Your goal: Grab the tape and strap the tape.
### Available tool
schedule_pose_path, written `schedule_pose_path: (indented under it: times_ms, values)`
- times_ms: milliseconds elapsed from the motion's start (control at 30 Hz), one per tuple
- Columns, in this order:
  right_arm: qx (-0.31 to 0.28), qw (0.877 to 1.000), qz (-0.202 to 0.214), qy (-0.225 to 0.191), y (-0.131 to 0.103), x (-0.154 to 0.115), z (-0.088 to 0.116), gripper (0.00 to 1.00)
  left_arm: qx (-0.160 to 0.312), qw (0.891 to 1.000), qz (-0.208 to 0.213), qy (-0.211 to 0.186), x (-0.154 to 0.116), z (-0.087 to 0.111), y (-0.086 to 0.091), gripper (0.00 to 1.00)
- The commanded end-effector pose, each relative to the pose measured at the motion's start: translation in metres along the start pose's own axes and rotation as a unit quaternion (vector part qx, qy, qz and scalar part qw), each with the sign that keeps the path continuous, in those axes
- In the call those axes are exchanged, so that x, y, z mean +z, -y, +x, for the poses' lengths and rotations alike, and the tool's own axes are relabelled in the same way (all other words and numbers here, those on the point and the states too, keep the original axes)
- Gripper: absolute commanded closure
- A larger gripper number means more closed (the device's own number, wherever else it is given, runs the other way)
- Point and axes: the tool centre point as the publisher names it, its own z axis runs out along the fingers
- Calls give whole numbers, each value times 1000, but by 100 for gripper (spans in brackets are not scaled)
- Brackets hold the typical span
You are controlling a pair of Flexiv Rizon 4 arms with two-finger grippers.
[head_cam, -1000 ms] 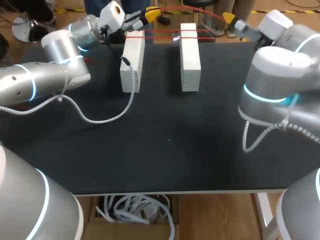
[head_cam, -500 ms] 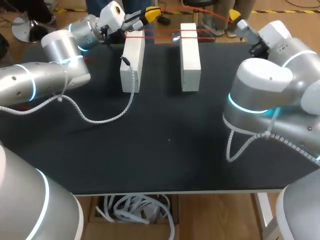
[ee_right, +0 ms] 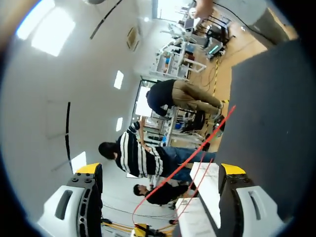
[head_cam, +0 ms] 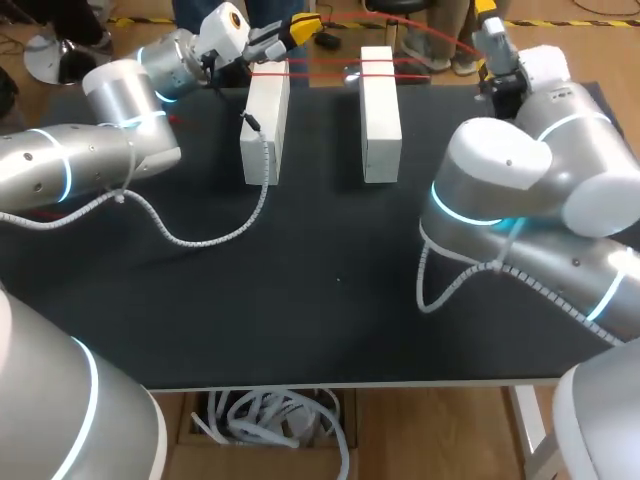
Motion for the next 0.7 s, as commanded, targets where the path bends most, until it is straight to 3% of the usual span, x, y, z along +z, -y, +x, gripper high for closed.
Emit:
schedule_pose_path:
  times_ms: [33, 167, 300, 700]
  values:
    - [28, 999, 19, -35, -8, 3, -11, 0, 0, 1000, 1, -2, -1, -2, -1, 100]
    - [21, 999, 24, -22, -13, 4, -10, 0, 0, 1000, 1, -2, -1, -2, -1, 100]
    - [11, 1000, 3, 0, -22, 2, -13, 0, 0, 1000, 1, -2, -1, -2, -1, 100]
    - [18, 998, -52, 0, -45, 8, -9, 0, 0, 1000, 1, -2, -1, -2, -1, 100]
